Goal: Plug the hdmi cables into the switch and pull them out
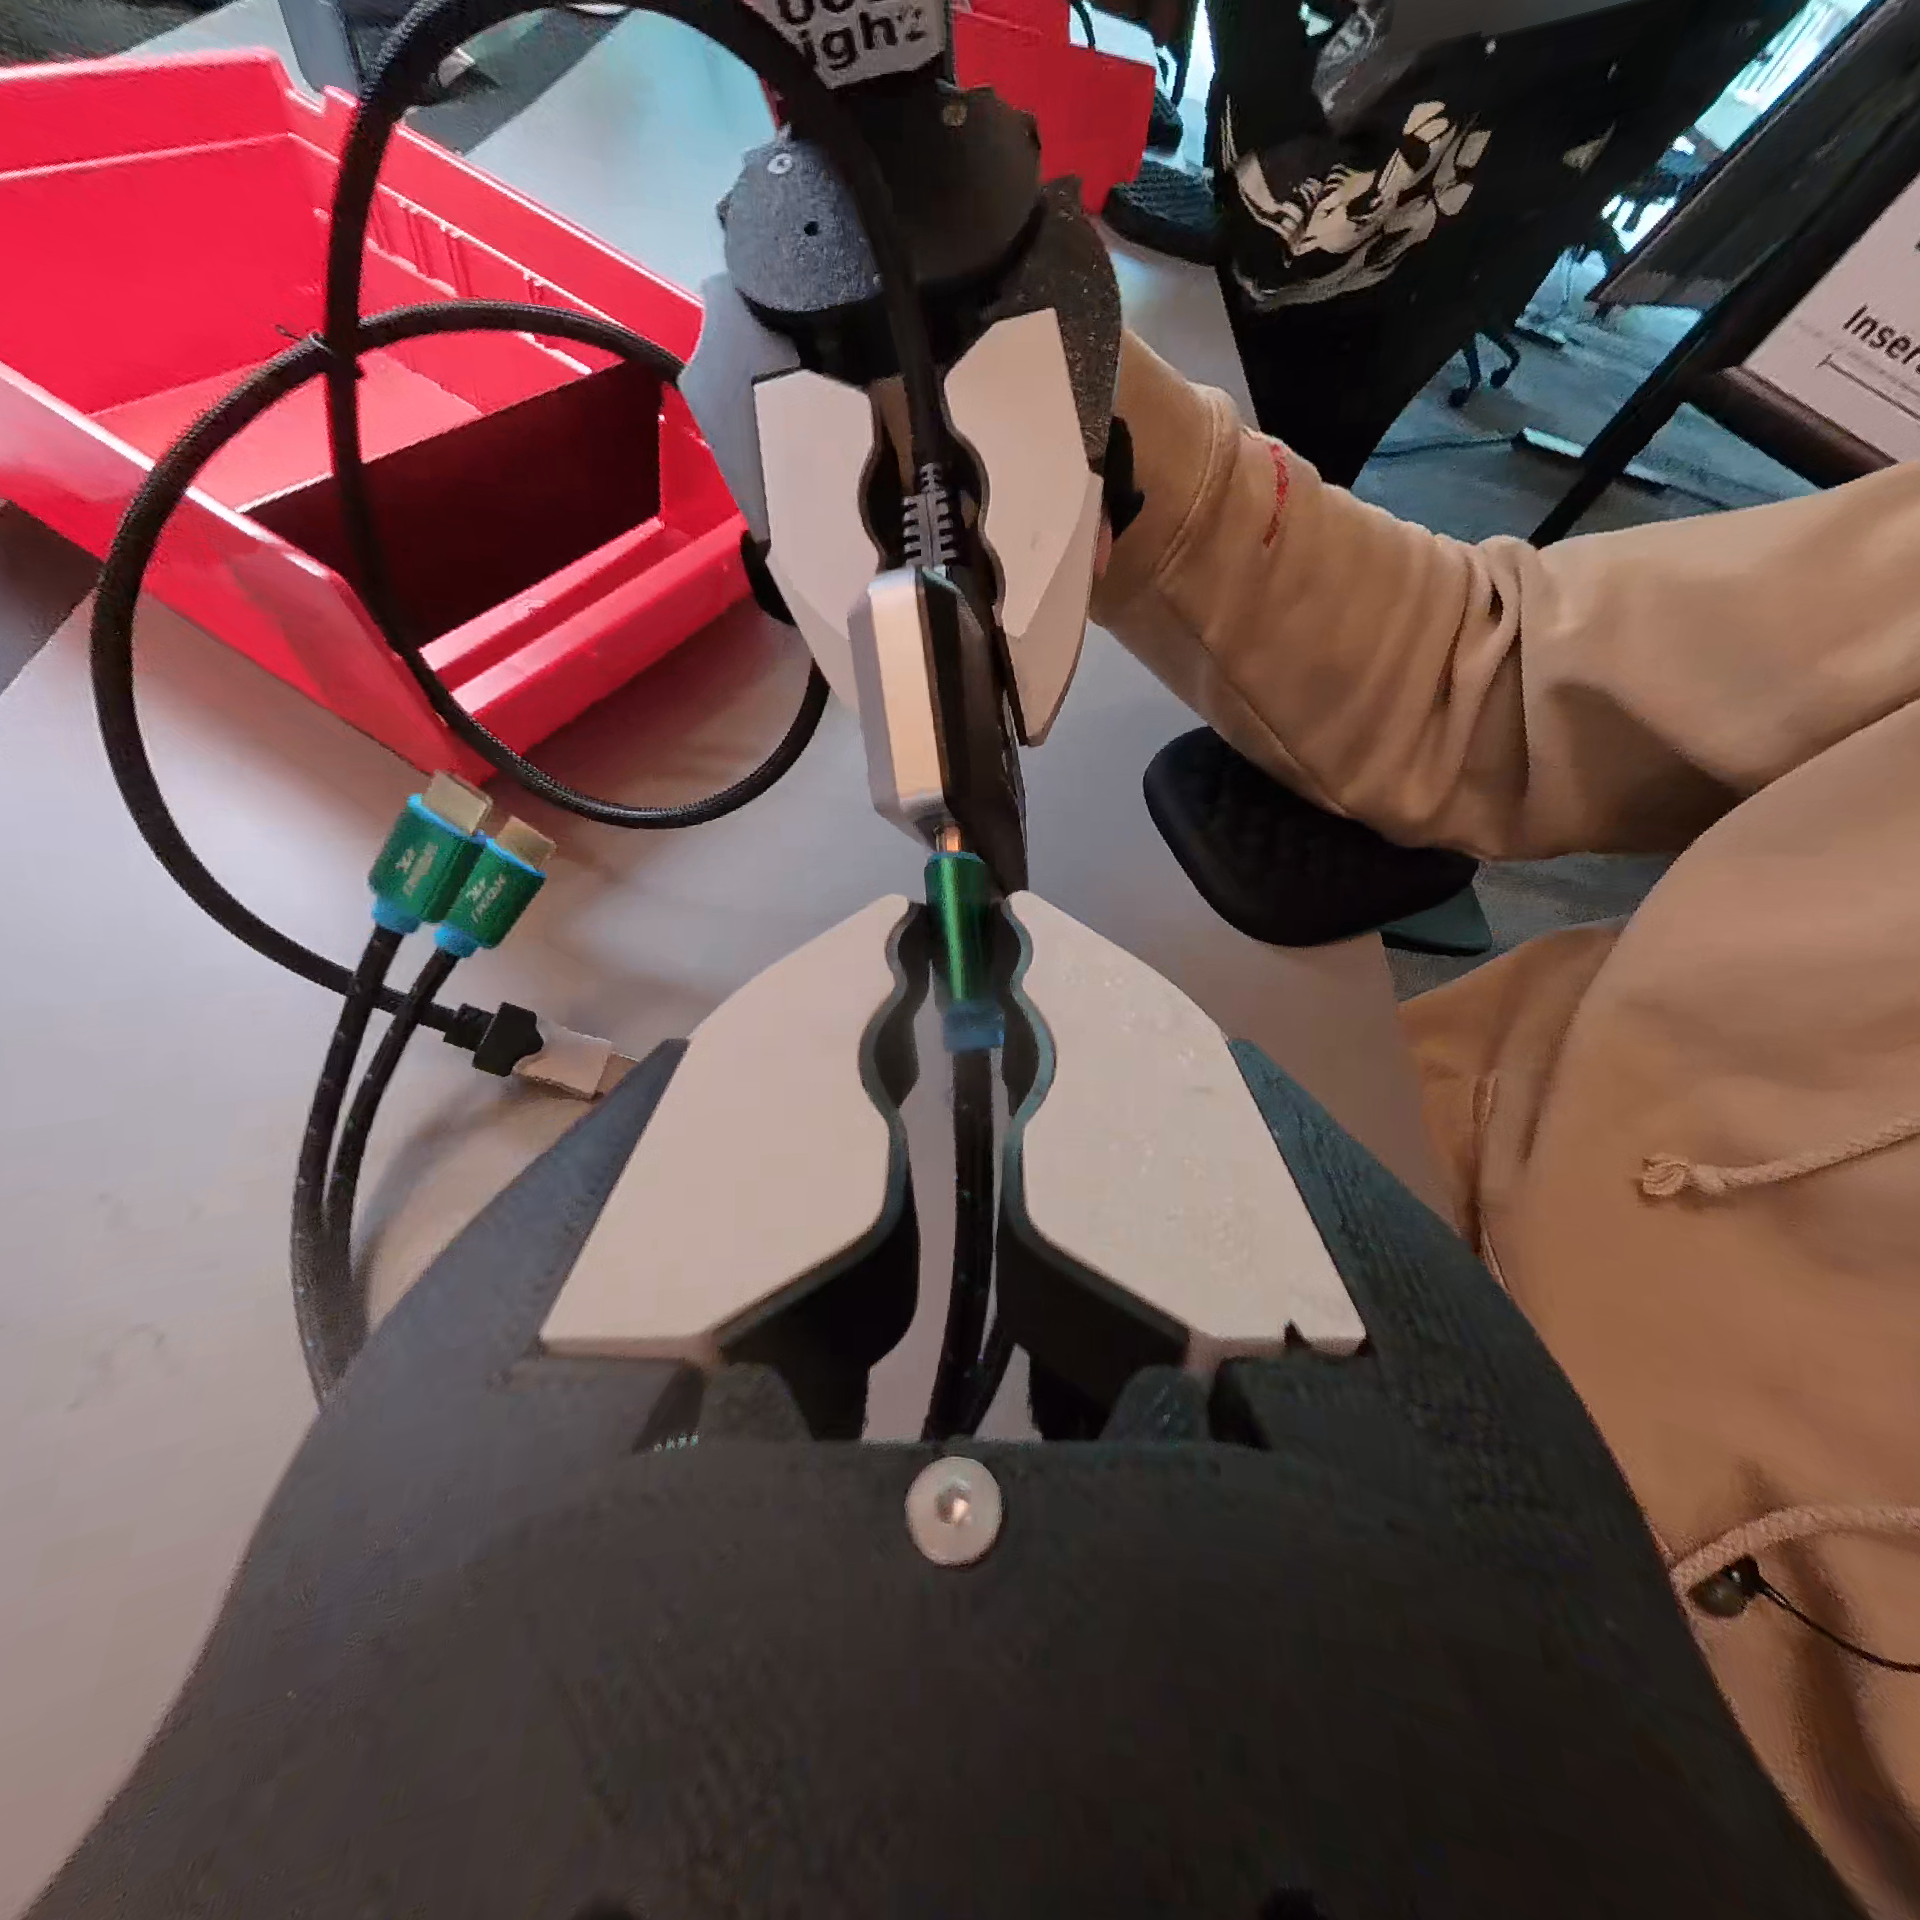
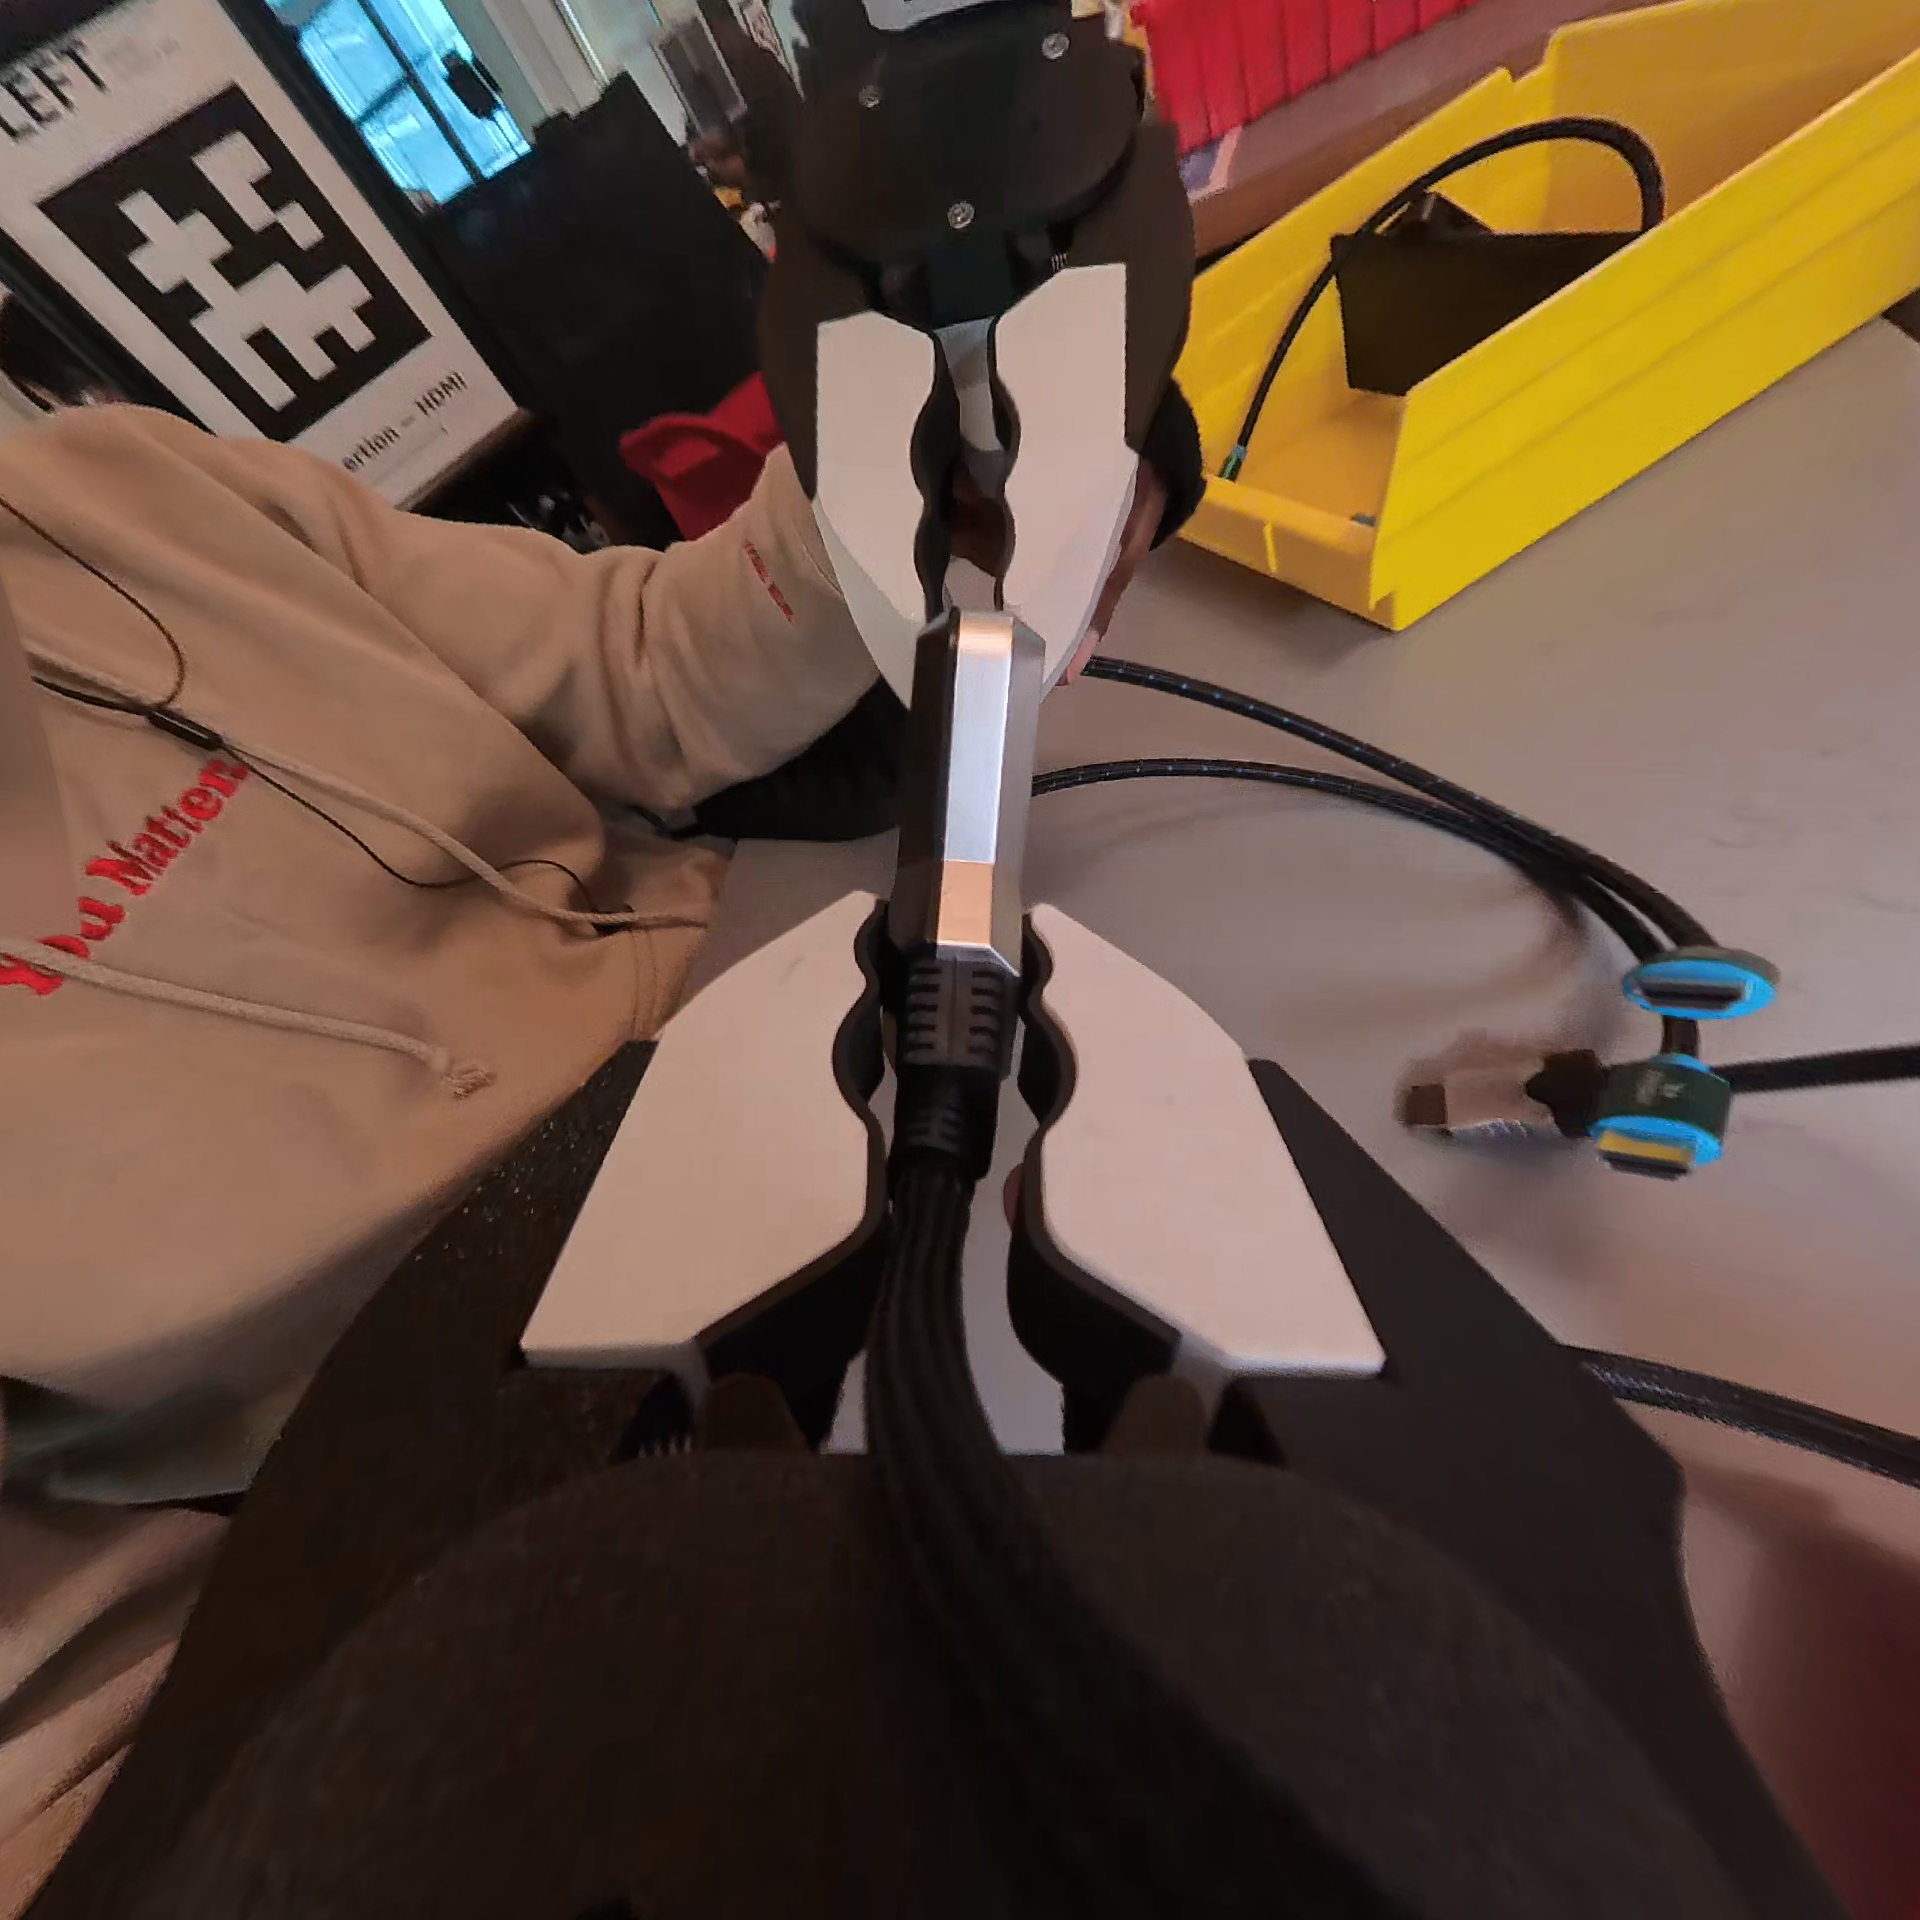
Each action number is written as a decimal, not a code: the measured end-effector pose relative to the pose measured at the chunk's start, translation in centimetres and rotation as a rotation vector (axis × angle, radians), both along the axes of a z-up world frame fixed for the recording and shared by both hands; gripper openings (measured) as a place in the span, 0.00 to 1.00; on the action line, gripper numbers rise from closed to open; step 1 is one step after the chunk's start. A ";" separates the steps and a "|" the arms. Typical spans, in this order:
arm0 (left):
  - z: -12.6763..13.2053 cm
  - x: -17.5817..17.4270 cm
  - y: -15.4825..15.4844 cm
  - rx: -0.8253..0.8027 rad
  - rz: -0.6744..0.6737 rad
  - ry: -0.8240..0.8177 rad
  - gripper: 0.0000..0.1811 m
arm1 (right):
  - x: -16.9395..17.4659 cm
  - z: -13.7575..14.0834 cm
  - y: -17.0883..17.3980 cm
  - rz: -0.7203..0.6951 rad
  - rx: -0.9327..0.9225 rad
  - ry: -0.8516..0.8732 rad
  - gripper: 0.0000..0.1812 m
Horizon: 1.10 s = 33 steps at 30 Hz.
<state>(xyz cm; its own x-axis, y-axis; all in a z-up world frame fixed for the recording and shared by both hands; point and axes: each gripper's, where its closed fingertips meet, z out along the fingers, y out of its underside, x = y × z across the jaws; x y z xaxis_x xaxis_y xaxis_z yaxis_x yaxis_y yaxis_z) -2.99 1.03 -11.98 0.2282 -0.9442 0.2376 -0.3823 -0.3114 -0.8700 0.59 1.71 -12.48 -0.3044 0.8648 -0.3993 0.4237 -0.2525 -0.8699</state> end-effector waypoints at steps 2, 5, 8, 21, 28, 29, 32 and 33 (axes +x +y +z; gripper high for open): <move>-0.1 -0.1 0.4 -0.018 0.016 -0.016 0.07 | -0.1 0.4 0.6 -0.042 0.036 0.021 0.12; -0.8 -0.4 0.5 -0.014 0.019 0.030 0.07 | -1.1 1.3 0.8 -0.082 0.085 0.080 0.18; -0.7 -0.2 0.5 -0.002 0.028 0.036 0.07 | -1.8 1.7 1.4 -0.126 0.093 0.106 0.12; -1.5 -0.1 0.7 -0.079 0.027 0.049 0.06 | -1.9 0.5 1.1 -0.103 0.033 0.033 0.12; -1.7 0.1 1.4 -0.090 0.029 -0.023 0.06 | -1.9 0.2 1.8 -0.134 0.017 0.026 0.12; -1.9 0.2 1.2 -0.084 0.019 -0.009 0.06 | -1.8 0.1 1.6 -0.123 0.023 0.021 0.12; -2.6 0.3 0.4 -0.052 -0.024 0.057 0.07 | -1.7 -0.4 1.0 -0.081 0.059 0.007 0.12; -2.6 0.3 0.2 -0.032 -0.033 0.070 0.07 | -1.8 -0.4 0.8 -0.074 0.068 0.002 0.12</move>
